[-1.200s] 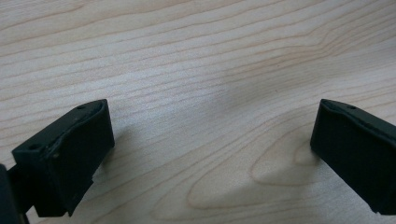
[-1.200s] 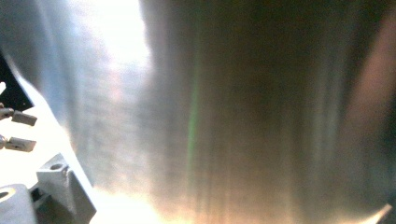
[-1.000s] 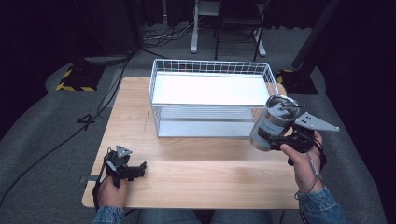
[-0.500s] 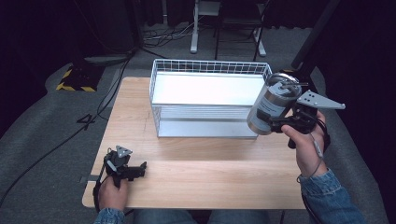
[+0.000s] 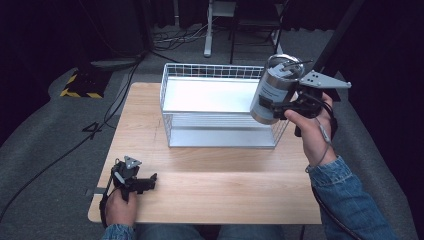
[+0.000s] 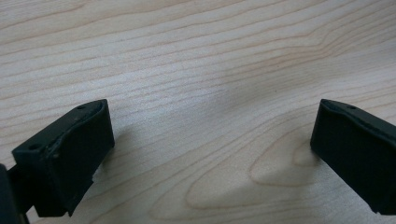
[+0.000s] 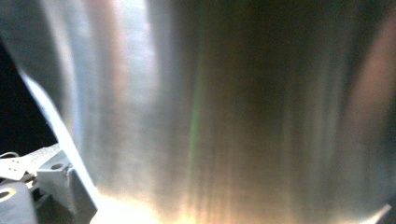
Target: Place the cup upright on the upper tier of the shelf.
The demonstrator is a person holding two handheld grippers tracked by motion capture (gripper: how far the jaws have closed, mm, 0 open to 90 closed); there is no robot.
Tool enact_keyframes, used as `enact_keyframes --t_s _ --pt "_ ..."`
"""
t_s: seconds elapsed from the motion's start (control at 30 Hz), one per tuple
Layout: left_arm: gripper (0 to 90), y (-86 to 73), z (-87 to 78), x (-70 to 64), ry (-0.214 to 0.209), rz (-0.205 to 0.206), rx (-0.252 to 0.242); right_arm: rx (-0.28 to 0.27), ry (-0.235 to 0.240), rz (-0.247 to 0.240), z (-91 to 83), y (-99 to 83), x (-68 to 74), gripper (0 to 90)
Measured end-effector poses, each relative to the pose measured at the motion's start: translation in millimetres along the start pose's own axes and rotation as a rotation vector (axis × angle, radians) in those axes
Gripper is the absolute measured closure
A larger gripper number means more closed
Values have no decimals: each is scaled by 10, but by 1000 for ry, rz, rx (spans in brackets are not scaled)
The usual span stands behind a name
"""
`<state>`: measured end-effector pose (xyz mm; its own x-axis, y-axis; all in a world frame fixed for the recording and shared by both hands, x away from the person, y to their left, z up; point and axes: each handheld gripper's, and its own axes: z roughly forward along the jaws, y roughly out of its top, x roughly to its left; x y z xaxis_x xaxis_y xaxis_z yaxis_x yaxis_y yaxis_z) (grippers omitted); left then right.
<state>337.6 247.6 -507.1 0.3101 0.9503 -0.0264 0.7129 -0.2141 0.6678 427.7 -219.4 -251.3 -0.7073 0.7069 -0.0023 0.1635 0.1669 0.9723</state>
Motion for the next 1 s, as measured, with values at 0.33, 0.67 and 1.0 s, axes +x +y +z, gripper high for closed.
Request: enact_keyframes --t_s 0.33,0.67,1.0 --pt "0 0 0 0 0 0 0 -20 -3 -2 352 130 7 36" --pt "0 1 0 1 0 1 0 -44 -20 11 701 163 -42 36" --pt "0 2 -1 2 1 2 1 -28 -32 11 949 118 -85 36"
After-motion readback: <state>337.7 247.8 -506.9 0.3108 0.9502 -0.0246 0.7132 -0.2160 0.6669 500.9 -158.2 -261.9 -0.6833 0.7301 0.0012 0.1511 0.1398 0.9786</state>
